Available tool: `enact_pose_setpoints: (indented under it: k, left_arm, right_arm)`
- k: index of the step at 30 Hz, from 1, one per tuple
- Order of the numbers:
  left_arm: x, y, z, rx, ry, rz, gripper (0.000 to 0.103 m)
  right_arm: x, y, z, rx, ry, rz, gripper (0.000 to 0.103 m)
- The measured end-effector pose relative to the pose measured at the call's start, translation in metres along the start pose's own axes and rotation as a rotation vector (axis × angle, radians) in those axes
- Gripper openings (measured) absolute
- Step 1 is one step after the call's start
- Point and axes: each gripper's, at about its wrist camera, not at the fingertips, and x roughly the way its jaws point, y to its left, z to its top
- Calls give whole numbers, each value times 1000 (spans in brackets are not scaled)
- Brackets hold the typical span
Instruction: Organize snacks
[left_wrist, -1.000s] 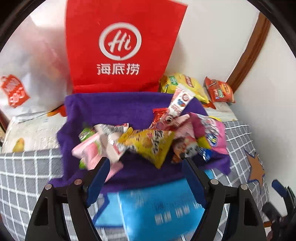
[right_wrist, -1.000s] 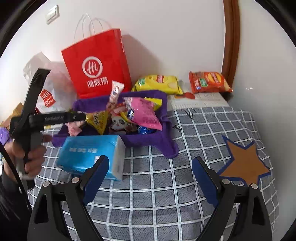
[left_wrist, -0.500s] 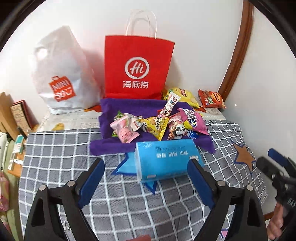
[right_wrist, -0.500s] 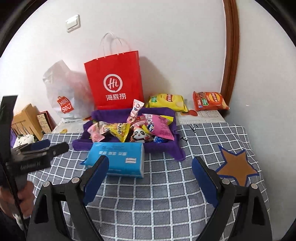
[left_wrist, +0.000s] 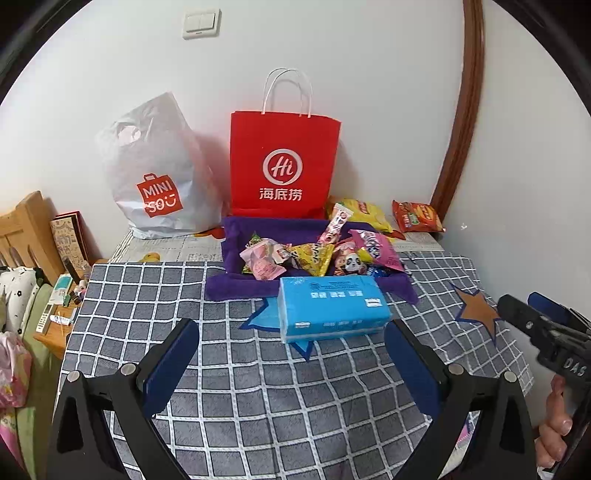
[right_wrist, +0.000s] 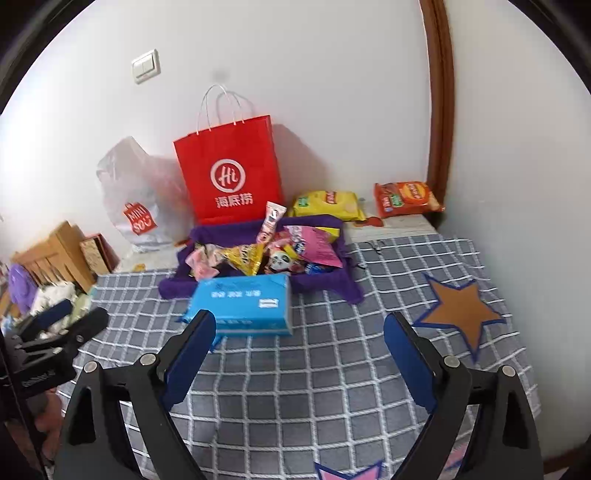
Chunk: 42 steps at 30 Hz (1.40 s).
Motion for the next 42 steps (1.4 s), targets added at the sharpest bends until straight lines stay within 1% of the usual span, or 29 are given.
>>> enact_pose_setpoints:
  k: [3,6,14,24,42]
  left_arm:
    - [-8,-5,-3,15,-11,15,101]
    - [-14,-8,-5,18,-19,6,101]
    - [-23,-11,-7,26,-26,10,101]
    - [-22,-14,-6,31,-21,8,101]
    - [-19,-13,-6,29,-7,4,101]
  right_arm:
    - [-8,5,-5,-27,-11,-24,93]
    - [-14,8,-10,-32,-17,-21,93]
    - [-26,7,-16,-36,-32,-29,93]
    - [-31,-1,-16,-15,-36,-31,93]
    - [-32,-2,-17,-10,-39,-32,93]
